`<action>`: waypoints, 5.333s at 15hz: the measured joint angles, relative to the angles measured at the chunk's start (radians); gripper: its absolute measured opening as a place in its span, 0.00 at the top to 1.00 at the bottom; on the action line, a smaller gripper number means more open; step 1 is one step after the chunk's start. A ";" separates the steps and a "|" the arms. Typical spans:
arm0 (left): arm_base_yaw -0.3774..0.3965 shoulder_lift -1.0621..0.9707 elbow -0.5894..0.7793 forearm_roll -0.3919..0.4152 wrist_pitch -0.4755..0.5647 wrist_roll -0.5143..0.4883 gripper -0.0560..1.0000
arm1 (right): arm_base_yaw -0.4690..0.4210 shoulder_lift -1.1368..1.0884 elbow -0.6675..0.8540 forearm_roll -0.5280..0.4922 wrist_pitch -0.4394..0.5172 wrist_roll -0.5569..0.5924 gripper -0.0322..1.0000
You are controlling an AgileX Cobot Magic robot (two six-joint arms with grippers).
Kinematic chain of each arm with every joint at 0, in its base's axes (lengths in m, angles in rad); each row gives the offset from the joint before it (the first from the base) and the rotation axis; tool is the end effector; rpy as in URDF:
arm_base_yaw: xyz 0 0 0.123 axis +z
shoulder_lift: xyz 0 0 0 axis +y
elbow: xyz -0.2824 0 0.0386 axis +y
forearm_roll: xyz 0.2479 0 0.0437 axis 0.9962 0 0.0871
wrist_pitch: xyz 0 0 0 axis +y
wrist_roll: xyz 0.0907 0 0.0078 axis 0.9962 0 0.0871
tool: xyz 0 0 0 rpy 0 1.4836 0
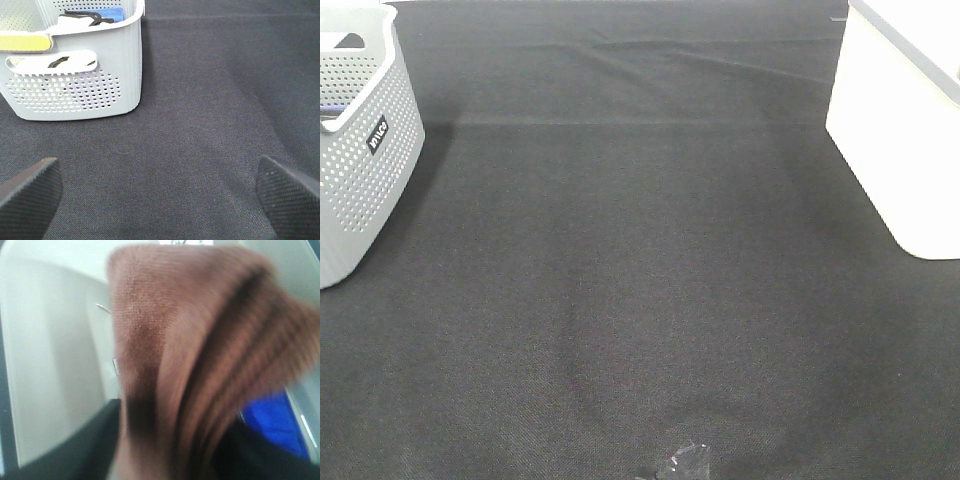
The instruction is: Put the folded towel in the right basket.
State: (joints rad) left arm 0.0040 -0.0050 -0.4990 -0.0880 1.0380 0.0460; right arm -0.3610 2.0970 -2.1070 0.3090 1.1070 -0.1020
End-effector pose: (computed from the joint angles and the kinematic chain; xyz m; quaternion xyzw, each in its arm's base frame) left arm -0.0047 -0.0069 0.2790 0.0190 0.8452 -0.0306 0.5333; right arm 0.4490 -0.1430 0.3207 0.1504 0.9379 0.0845 0.3010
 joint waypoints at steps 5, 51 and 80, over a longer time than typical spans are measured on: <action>0.000 0.000 0.000 0.000 0.000 0.000 0.00 | 0.089 0.009 0.000 -0.106 0.036 0.055 0.07; 0.000 0.000 0.000 0.000 0.000 0.000 0.01 | 0.453 -2.101 1.607 -0.247 -0.049 0.042 0.06; 0.000 0.000 0.000 0.000 0.000 0.000 0.01 | 0.350 -2.101 1.607 -0.229 -0.049 0.042 0.06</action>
State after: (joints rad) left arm 0.0040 -0.0050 -0.4990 -0.0880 1.0380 0.0460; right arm -0.0110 -0.0040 -0.5000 0.0800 1.0580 -0.0600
